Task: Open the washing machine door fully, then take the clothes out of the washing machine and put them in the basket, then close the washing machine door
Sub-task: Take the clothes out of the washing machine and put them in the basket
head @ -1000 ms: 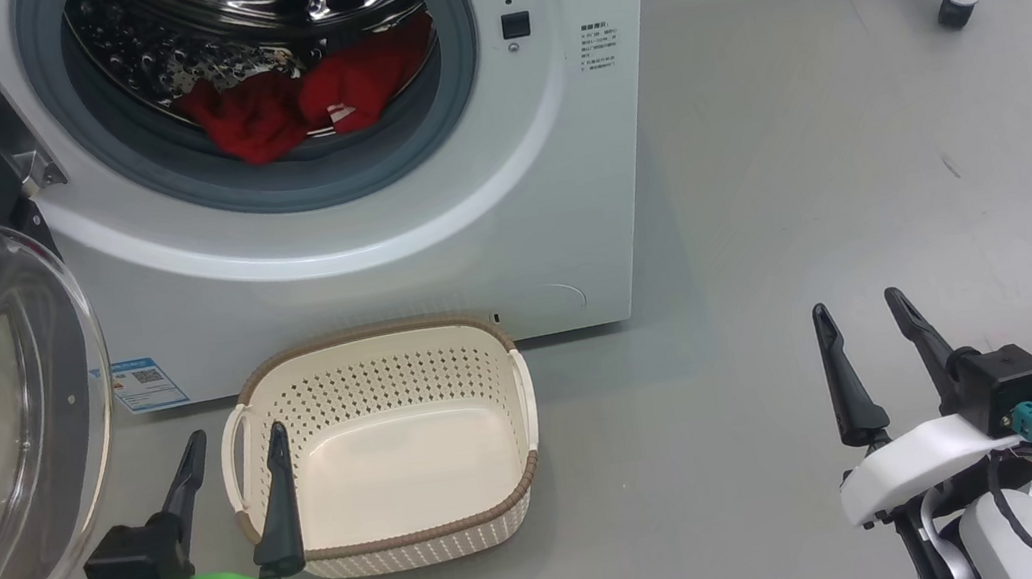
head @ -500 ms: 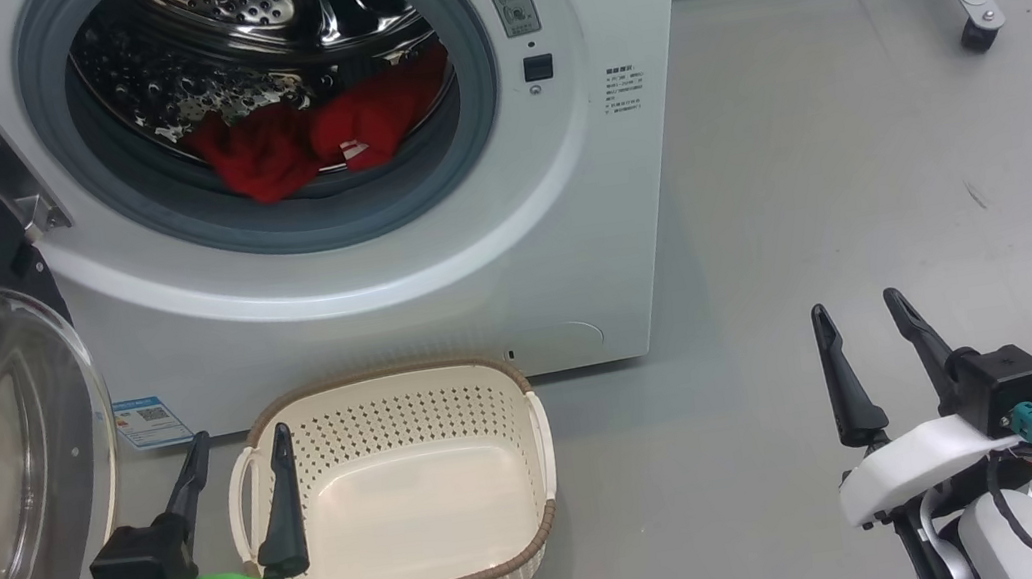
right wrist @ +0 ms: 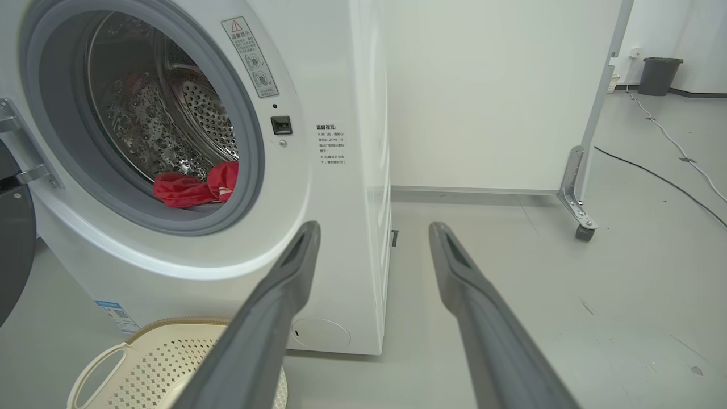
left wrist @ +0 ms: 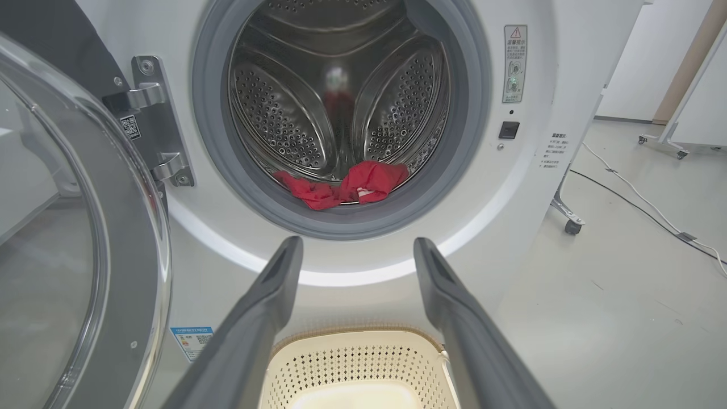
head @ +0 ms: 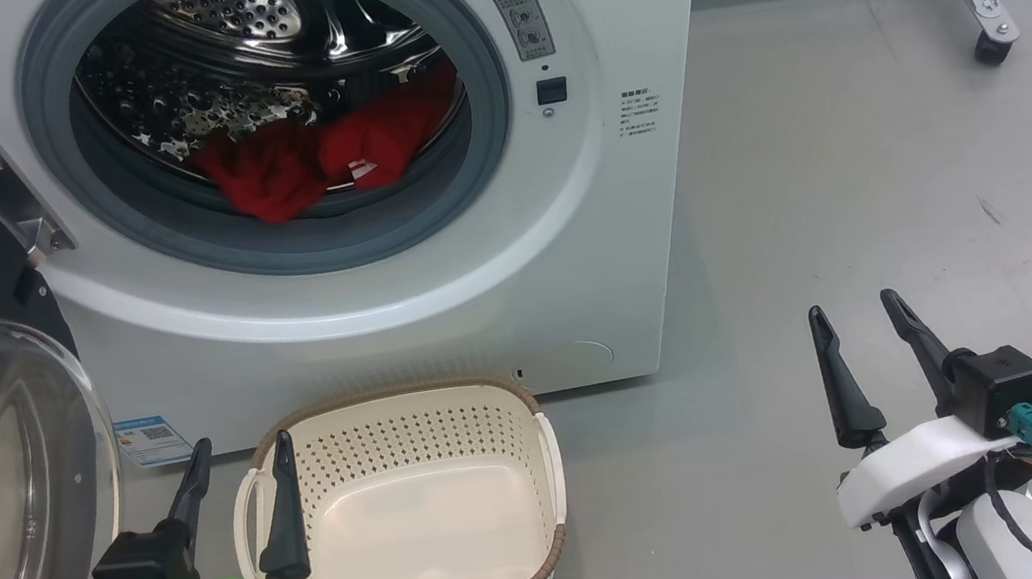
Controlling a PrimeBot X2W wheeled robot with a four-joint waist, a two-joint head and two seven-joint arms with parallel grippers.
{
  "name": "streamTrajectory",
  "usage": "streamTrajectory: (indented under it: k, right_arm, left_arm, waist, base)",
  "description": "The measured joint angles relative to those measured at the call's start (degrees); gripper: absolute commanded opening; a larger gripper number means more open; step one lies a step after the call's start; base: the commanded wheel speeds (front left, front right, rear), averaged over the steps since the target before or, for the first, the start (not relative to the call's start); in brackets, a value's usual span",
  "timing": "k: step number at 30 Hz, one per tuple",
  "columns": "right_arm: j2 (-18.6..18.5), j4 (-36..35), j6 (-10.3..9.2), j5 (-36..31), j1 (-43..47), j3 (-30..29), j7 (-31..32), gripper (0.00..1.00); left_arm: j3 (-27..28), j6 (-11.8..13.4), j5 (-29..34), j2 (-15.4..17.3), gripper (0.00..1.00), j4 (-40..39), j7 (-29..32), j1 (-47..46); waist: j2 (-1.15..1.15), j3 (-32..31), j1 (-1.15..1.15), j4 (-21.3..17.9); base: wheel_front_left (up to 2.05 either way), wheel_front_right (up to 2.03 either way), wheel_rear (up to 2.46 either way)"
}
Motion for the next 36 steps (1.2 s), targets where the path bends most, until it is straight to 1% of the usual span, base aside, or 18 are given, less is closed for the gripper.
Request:
streamTrajectory:
  k: [4,18,31,36]
  right_arm:
    - [0.00,0.00,-0.43,0.00,0.00,0.01,0.00,1.00]
    - [0.00,-0.01,-0.44,0.00,0.00,0.16,0.00,1.00]
    - [0.01,-1.33,-0.51,-0.04,-0.13,0.34,0.00,1.00]
    - [0.00,-2.54,-0.51,-0.49,-1.36,0.37,0.00,1.00]
  left_arm:
    - [-0.01,0.00,0.00,0.02,1.00,-0.14,0.22,0.01]
    - [-0.68,0.00,0.02,0.16,1.00,-0.56,0.26,0.01]
    - [-0.49,0.01,-0.01,0.25,1.00,-1.99,1.33,-0.12]
    - [-0.81,-0.32,-0.03,0.31,1.00,-2.77,2.19,-2.46]
  waist:
    - [0.00,0.09,0.00,0.00]
    - [0.00,0.52,0.00,0.00]
    - [0.00,3.90,0.00,-0.25]
    - [0.00,7.05,0.00,-0.50]
  base:
    - [0.05,-0.05,0.00]
    - [0.00,0.00,0.00]
    - [0.00,0.00,0.00]
    - [0.00,0.00,0.00]
